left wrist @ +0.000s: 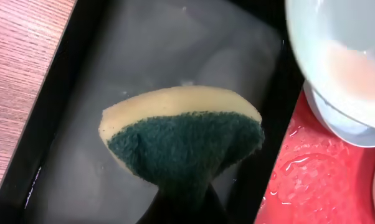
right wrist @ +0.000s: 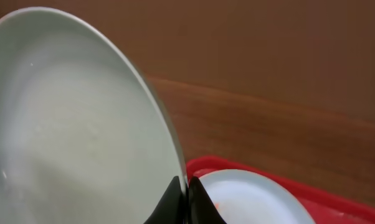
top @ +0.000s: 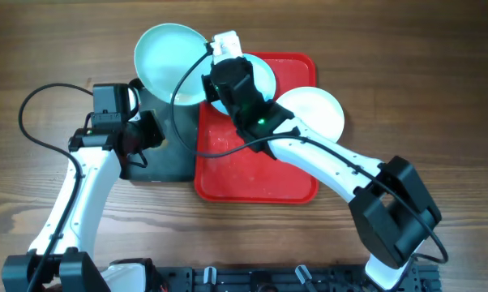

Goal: Clean dirty plates on tray and stack at the side

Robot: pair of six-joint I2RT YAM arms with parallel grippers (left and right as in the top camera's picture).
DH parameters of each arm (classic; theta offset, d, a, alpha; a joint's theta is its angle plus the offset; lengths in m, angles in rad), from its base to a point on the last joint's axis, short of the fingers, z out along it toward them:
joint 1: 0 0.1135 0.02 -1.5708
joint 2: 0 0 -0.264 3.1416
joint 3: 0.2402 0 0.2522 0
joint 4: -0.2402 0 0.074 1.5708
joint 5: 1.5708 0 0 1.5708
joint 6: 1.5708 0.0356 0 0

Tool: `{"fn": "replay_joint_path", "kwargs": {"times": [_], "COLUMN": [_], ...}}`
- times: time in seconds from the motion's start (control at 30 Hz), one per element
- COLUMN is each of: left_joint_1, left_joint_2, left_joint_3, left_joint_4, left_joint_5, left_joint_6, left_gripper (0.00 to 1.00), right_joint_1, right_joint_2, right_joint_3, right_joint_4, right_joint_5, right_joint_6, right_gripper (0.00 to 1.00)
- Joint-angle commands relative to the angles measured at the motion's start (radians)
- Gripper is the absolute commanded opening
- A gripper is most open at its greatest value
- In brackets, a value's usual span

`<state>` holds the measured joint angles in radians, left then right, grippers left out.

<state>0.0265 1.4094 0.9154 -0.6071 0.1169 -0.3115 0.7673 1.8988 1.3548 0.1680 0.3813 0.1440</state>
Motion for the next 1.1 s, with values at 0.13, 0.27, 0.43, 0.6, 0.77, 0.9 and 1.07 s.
{"fn": "replay_joint_path", "kwargs": {"times": [0.13,0.27,0.43,0.6,0.77,0.9,1.07], "left_joint_1": [0.002,0.002,0.002,0.002,0.002,0.002,0.002], "left_joint_2": [0.005,0.005,0.005,0.005,0.005,0.005,0.005], "left_joint_3": [-0.008,-0.008,-0.008,-0.009,-0.009,-0.008,-0.009], "left_joint_4": [-0.016,-0.035,-0.041,-0.040,-0.017,-0.014,-0.014], "left_joint_5": [0.050,0.050,0.050,0.050,0.050,0.050,0.050], "left_joint_6": [0.020,0.020,0.020,0.020,0.019,0.019,0.020], "left_gripper": [0.04,0.04,0.04,0.04,0.04,0.04,0.04], "right_joint_1": [0.064,0.073,0.073,0.073,0.073,0.073,0.073], "right_joint_2": [0.029,0.029,0.029,0.030,0.030,0.030,0.030], "right_joint_3": [0.026,0.026,0.026,0.026,0.026,0.026,0.026], "right_joint_4": [0.240,0.310,0.339,0.404,0.407,0.406,0.391], "right_joint_5": [0.090,0.058,-0.056,-0.078,-0.082,-0.101,-0.151], "right_joint_6": [-0.509,-0.657,-0.784,-0.929,-0.926,-0.926,-0.925], "right_gripper": [0.04,0.05,0.05,0.05,0.05,0.05,0.05]}}
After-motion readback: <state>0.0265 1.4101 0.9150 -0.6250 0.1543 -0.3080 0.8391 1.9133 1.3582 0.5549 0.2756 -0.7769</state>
